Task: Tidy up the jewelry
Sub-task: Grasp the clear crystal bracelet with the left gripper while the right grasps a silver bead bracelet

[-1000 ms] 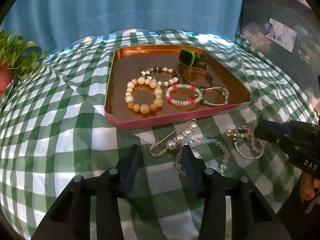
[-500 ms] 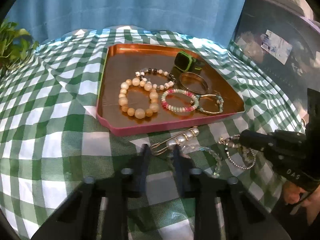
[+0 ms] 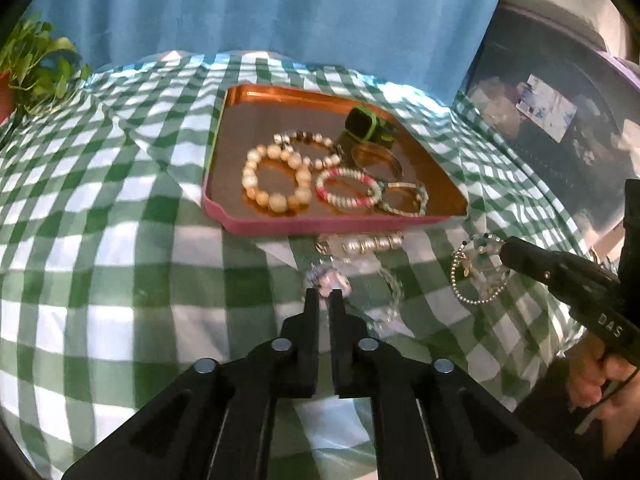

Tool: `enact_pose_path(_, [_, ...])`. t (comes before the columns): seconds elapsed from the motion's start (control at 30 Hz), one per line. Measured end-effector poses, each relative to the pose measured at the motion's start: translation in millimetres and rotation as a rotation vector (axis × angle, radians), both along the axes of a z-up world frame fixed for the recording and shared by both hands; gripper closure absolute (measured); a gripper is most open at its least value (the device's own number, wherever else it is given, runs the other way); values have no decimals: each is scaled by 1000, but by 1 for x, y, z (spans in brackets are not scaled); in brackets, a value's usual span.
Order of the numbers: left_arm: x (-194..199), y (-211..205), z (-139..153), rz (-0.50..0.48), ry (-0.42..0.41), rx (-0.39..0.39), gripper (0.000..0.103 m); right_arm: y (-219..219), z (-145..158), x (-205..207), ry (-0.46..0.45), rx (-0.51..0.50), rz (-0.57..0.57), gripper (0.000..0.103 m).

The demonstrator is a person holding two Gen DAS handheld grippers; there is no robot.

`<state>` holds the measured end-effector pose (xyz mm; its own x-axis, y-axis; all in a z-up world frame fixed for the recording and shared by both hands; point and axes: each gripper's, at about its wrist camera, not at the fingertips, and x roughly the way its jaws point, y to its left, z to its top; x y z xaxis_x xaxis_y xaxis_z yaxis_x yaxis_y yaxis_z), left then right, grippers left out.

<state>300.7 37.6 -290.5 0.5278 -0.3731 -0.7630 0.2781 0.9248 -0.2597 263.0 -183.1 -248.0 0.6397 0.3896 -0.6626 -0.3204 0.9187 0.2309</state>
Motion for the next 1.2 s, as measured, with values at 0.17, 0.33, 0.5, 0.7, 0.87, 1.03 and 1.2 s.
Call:
enact_pose_path(0.17, [4,-13,-3,-4,-22,82,52,1,-21,-6,67,-51,-21,98])
enact_pose_path(0.33, [4,-23,-7,-9,-61,173,52,-13,-32,-7,101,-64,-58,82])
enact_pose_path(0.5, [7,-17,-6,12,-56,154,95,-13,-30,-6,64,-81,-57,82])
enact_pose_path(0.7, [-8,-2,-6,40,-35,120,95,-12,-37,-4,87,-139,-72,83])
enact_pose_path(0.87, [-14,-1,-6,46,-46,141,95,-21,-36,-8,97,-114,-82,88])
enact_pose_path(1.03, [-15,-2,-6,48,-49,142,95,-24,-32,-12,100,-97,-89,93])
enact_pose_path(1.2, [-16,-5,-6,39,-62,167,95,-22,-36,-11,106,-109,-79,94])
